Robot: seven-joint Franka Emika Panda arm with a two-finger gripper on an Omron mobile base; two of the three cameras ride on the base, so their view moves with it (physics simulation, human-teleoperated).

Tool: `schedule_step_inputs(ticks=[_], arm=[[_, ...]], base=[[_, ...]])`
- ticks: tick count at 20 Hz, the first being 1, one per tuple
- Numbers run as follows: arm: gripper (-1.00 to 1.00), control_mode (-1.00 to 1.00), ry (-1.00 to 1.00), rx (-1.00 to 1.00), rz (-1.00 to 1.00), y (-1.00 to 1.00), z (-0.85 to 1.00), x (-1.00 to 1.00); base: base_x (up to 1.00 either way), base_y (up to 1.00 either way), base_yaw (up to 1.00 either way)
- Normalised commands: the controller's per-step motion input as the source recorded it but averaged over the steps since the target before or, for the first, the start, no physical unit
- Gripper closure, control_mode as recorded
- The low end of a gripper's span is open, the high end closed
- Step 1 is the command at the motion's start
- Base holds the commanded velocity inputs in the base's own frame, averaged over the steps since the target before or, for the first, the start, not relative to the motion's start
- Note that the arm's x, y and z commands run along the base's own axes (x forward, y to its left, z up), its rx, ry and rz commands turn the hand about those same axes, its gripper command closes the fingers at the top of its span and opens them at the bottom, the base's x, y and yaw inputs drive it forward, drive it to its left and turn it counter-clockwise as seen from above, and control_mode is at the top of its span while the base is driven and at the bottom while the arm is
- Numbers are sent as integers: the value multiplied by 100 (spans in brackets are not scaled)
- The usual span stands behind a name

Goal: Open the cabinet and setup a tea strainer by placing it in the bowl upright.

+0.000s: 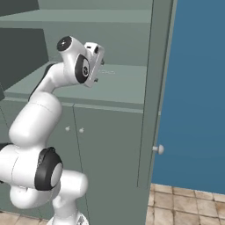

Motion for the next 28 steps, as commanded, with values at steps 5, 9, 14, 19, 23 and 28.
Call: schedule_step_inputs(ticks=[5, 9, 14, 19, 23, 28], arm=[[-100, -100, 0, 0, 0, 7, -10, 20], [-100, -100, 0, 0, 0, 0, -25, 21], [-100, -100, 0, 0, 0, 0, -25, 21], [-100, -100, 1, 0, 0, 0, -6, 30], [-100, -100, 3, 0, 0, 0, 0, 32], [-100, -100, 1, 0, 0, 0, 0, 29]], base=[[0, 0, 0], [0, 0, 0], [0, 0, 0], [0, 0, 0], [0, 0, 0], [0, 0, 0]])
